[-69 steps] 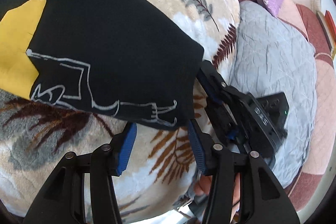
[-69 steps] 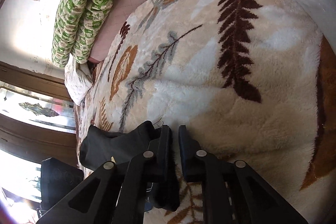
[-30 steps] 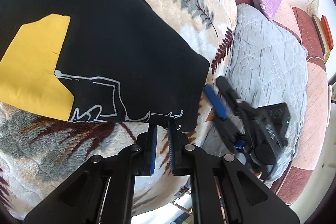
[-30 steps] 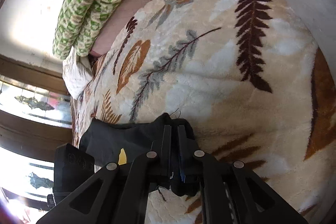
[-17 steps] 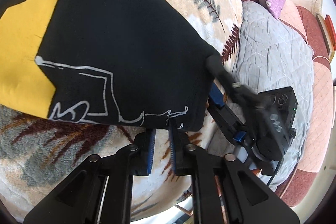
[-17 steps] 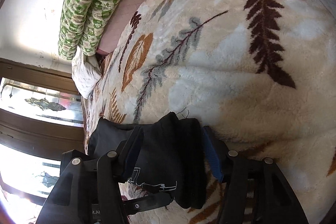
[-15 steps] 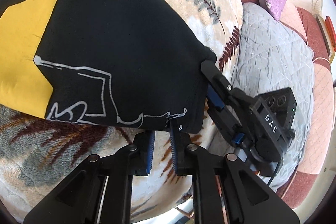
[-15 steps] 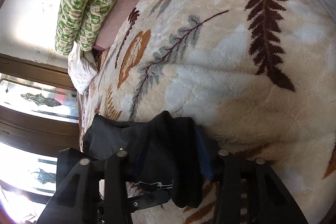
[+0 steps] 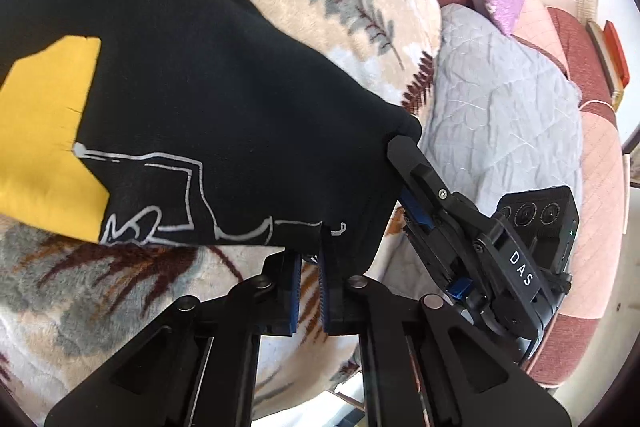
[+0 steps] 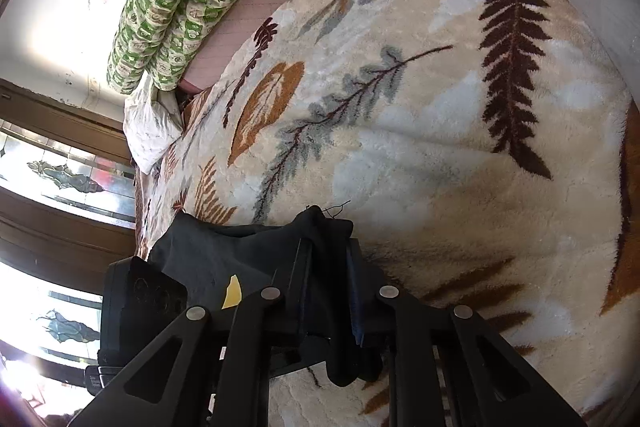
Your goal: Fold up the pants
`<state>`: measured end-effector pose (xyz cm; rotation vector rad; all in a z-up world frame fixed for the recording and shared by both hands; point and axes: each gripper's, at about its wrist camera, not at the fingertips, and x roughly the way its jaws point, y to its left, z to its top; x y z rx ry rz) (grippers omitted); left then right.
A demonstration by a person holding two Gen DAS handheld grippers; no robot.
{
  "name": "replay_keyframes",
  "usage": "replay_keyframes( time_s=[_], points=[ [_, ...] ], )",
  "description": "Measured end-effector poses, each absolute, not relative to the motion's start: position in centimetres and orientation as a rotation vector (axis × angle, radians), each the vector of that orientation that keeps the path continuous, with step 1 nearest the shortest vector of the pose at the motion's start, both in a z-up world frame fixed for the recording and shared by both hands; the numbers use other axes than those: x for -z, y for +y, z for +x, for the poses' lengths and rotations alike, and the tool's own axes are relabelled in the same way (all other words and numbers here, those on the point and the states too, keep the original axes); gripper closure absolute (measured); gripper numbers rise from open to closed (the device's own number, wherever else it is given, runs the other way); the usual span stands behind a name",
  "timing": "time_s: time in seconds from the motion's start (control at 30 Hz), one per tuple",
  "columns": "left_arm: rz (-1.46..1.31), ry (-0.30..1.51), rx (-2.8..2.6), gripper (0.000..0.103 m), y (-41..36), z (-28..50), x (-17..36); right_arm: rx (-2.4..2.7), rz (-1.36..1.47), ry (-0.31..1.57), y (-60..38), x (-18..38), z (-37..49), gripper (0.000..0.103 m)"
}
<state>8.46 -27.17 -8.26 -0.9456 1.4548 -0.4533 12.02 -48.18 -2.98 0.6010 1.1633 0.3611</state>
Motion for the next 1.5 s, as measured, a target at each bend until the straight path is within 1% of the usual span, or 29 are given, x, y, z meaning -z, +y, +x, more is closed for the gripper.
replay_keyframes(
  time_s=[0.33, 0.6, 0.83, 1.03, 1.2, 1.23, 1.33, 1.37, 1.4, 1.43, 1.47, 1.5],
  points=[
    [-1.022, 1.417, 0.459, 0.098, -23.6, 7.8, 6.5, -0.345, 0.518, 1.152, -45.2, -0.8, 11.3, 0.089],
    [-1.113, 1.381, 0.414, 0.098, -17.9, 7.8, 6.6, -0.376, 0.476, 1.165, -40.3, -2.2, 12.1, 0.089],
    [-1.179, 1.377, 0.332, 0.098, -12.0, 7.5, 8.6, -0.435, 0.470, 1.221, -33.6, -0.7, 13.5, 0.089],
    [-1.216, 1.409, 0.267, 0.098, -7.5, 7.7, 11.0, -0.473, 0.562, 1.273, -28.7, 2.8, 14.7, 0.090],
    [-1.216, 1.431, 0.295, 0.098, -6.3, 7.7, 11.5, -0.425, 0.597, 1.337, -26.9, 5.9, 14.7, 0.090],
    [-1.195, 1.430, 0.303, 0.098, -6.1, 7.6, 11.2, -0.418, 0.606, 1.335, -26.9, 5.8, 14.6, 0.086],
    [-1.133, 1.425, 0.345, 0.097, -6.3, 7.9, 9.9, -0.461, 0.682, 1.218, -27.9, 2.7, 13.5, 0.086],
    [-1.119, 1.423, 0.359, 0.095, -6.3, 7.9, 9.5, -0.481, 0.734, 1.155, -28.9, 1.1, 12.5, 0.086],
    [-1.089, 1.428, 0.381, 0.085, -6.6, 8.1, 9.0, -0.490, 0.763, 1.109, -29.8, -0.1, 11.6, 0.086],
    [-1.064, 1.436, 0.401, 0.069, -6.9, 8.4, 8.6, -0.493, 0.781, 1.072, -30.6, -1.3, 10.6, 0.083],
    [-1.040, 1.440, 0.417, 0.060, -7.3, 8.5, 8.1, -0.487, 0.799, 1.031, -31.8, -2.4, 9.2, 0.076],
    [-1.013, 1.438, 0.430, 0.047, -7.6, 8.7, 7.7, -0.465, 0.813, 1.006, -32.8, -3.1, 8.1, 0.071]
  ],
)
